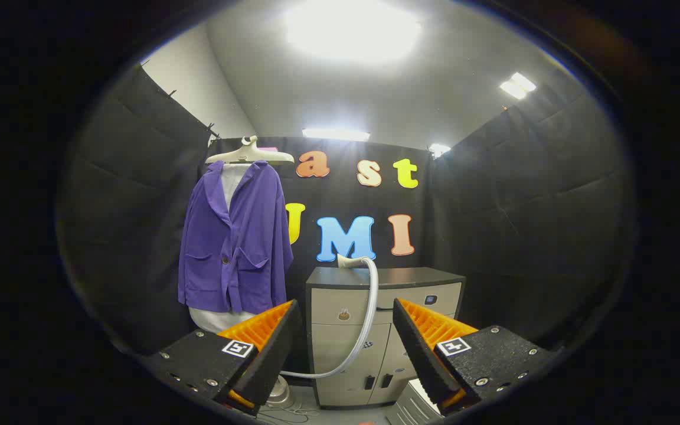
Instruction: Iron the clothes twice with a garment steamer, once on the left side and once on the right side.
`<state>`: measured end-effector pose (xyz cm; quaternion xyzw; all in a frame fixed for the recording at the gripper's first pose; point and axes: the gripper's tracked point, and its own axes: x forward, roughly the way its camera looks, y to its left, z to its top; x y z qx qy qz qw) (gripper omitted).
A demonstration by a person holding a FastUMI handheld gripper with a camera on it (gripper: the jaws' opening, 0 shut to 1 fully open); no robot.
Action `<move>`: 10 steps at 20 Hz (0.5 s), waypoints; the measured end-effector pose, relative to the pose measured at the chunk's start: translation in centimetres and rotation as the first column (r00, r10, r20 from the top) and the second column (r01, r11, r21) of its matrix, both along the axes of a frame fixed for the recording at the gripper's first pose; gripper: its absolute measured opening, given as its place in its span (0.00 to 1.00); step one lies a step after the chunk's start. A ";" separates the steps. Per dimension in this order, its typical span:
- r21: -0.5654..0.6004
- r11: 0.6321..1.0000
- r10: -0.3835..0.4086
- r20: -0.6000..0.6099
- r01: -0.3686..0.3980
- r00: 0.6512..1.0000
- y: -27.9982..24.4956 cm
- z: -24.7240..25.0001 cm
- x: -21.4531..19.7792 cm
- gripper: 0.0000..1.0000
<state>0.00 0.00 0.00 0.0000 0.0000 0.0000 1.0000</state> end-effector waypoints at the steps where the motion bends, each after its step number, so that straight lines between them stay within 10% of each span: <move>1: -0.003 1.000 0.000 0.003 0.000 1.000 0.1 0.1 -0.2 0.96; 10: -0.012 1.000 -0.006 -0.011 0.006 1.000 -0.2 -0.1 -0.6 0.96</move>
